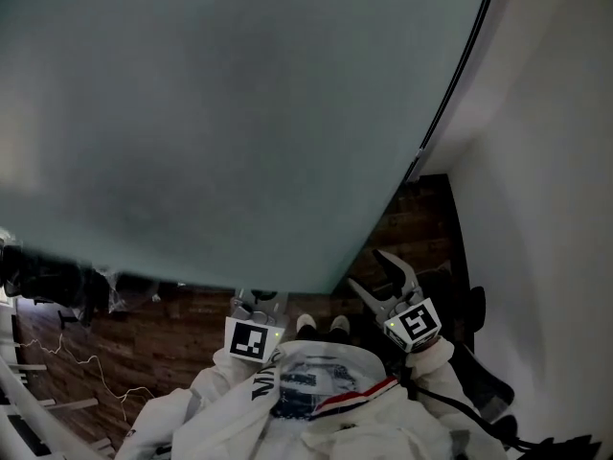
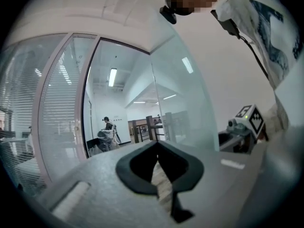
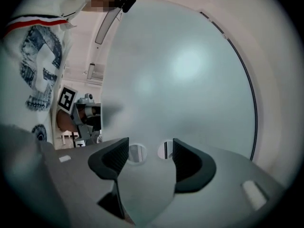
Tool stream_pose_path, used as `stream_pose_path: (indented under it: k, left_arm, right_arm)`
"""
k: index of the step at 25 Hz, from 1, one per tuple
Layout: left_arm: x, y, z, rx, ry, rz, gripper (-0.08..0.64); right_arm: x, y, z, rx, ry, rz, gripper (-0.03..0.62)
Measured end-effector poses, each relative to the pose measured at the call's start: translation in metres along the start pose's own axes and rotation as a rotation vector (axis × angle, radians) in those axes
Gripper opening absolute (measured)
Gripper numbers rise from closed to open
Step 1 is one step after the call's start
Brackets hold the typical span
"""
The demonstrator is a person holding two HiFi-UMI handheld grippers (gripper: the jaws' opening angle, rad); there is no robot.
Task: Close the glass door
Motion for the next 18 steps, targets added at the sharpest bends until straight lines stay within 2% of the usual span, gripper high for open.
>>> stream_pose_path:
  k: [7,18]
  left_arm:
    - [-0.008,-0.001,-0.002,0.014,-0.005,0.017,-0.005]
    - [-0.012,-0.002,-0.002,0.0,-0.029,0.044,-0.005]
  right_arm:
    - [0.005,-0.018,0.014,-0.064,0.04,-0.062,0.311]
    - [-0.003,-0.048,0.022,-0.104,0.071,-0.1,0.307]
Point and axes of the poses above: the fingertips, and each gripper's own axes: y backward along the fingers, x to its right, z out of its underside, the point moved 8 cm from there along y, backward along the fingers, and after that the axes turned 11 degrees about z, right-handed, at the moved point
